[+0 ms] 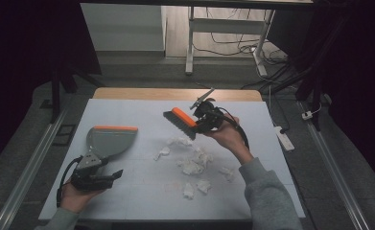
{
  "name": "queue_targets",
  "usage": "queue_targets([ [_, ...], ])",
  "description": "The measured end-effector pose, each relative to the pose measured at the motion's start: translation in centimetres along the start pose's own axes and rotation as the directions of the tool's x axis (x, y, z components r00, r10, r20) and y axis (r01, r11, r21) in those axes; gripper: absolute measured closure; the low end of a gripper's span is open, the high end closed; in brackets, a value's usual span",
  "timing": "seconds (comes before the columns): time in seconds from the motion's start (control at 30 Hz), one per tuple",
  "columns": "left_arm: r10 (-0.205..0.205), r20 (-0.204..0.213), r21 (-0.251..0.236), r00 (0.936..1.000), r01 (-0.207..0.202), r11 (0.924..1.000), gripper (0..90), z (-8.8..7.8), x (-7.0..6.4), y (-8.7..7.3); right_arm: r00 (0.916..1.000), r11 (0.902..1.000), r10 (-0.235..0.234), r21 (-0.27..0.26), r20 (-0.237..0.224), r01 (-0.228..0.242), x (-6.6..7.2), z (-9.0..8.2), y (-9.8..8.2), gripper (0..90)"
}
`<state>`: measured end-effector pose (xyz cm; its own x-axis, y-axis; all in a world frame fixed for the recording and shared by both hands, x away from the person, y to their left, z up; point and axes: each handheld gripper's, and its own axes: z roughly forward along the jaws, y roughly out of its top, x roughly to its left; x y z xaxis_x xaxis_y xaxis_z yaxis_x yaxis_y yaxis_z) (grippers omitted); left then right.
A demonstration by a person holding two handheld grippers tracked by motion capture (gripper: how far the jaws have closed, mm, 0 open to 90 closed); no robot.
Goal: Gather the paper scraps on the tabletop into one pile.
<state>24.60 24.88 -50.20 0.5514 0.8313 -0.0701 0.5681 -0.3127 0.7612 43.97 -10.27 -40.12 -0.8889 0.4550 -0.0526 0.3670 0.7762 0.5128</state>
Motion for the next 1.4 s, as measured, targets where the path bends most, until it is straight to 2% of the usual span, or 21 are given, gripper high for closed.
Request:
queue_targets([
  [0.13,-0.003,-0.001,-0.001,1.0000,0.003,1.0000,28.1,0.0,0.0,0.0,0.9986,1.0000,0.000,-0.010,-0.054,-0.001,1.8,1.4,1.4,71.0],
  [0.27,-0.001,-0.002,0.000,1.0000,0.001,1.0000,28.1,-0.1,0.0,0.0,0.9934,0.9992,0.033,-0.020,-0.109,-0.036,3.3,3.0,2.3,71.0],
  [0.47,0.000,-0.002,-0.001,1.0000,0.000,1.0000,28.1,0.0,0.0,-0.1,0.9891,0.9982,0.058,-0.009,-0.135,-0.060,5.0,4.8,3.7,71.0],
  [0.57,0.000,-0.003,0.001,1.0000,0.000,1.0000,28.1,0.0,0.0,-0.1,0.9836,0.9979,0.065,0.005,-0.168,-0.065,5.6,5.8,4.2,71.0],
  [0.67,0.000,-0.003,0.000,1.0000,0.000,1.0000,28.1,-0.1,0.0,-0.1,0.9801,0.9960,0.088,0.034,-0.178,-0.083,6.3,6.9,4.5,71.0],
  [0.73,-0.002,-0.003,-0.001,1.0000,0.002,1.0000,28.1,-0.1,0.0,-0.1,0.9735,0.9943,0.101,0.052,-0.205,-0.093,6.4,7.6,4.4,71.0],
  [0.8,-0.003,-0.004,0.000,1.0000,0.003,1.0000,28.1,-0.1,0.1,-0.2,0.9703,0.9912,0.123,0.074,-0.208,-0.110,6.5,7.9,4.1,71.0],
  [0.87,-0.003,-0.003,0.001,1.0000,0.003,1.0000,28.1,-0.1,0.1,-0.2,0.9772,0.9884,0.123,0.110,-0.172,-0.106,6.3,8.2,3.7,71.0],
  [0.93,0.001,-0.005,0.002,1.0000,-0.001,1.0000,28.1,-0.1,0.1,-0.2,0.9784,0.9832,0.152,0.123,-0.140,-0.135,5.4,8.1,2.9,71.0],
  [0.97,0.002,-0.004,0.003,1.0000,-0.002,1.0000,28.1,-0.1,0.1,-0.2,0.9722,0.9765,0.188,0.133,-0.140,-0.169,4.8,7.9,2.5,71.0],
  [1.03,0.000,-0.004,0.000,1.0000,0.000,1.0000,28.1,-0.1,0.1,-0.1,0.9708,0.9704,0.212,0.143,-0.113,-0.195,3.7,7.4,1.5,71.0],
  [1.1,-0.001,-0.002,0.002,1.0000,0.001,1.0000,28.2,0.0,0.1,-0.1,0.9600,0.9584,0.261,0.145,-0.101,-0.245,2.6,6.6,0.4,71.0],
  [1.13,0.001,-0.002,0.003,1.0000,0.000,1.0000,28.2,0.0,0.1,-0.1,0.9568,0.9536,0.277,0.148,-0.089,-0.262,2.1,6.2,-0.2,71.0],
  [1.2,0.002,0.000,0.005,1.0000,-0.002,1.0000,28.2,0.1,0.0,-0.1,0.9553,0.9501,0.288,0.145,-0.067,-0.276,1.4,5.2,-1.0,71.0],
  [1.33,0.004,-0.002,0.005,1.0000,-0.004,1.0000,28.2,0.1,0.0,0.0,0.9458,0.9502,0.308,0.087,-0.104,-0.299,1.2,3.2,-1.6,71.0],
  [1.4,0.003,-0.003,0.005,1.0000,-0.003,1.0000,28.2,0.1,0.0,0.0,0.9466,0.9549,0.296,0.065,-0.128,-0.290,1.9,2.8,-1.1,71.0],
])
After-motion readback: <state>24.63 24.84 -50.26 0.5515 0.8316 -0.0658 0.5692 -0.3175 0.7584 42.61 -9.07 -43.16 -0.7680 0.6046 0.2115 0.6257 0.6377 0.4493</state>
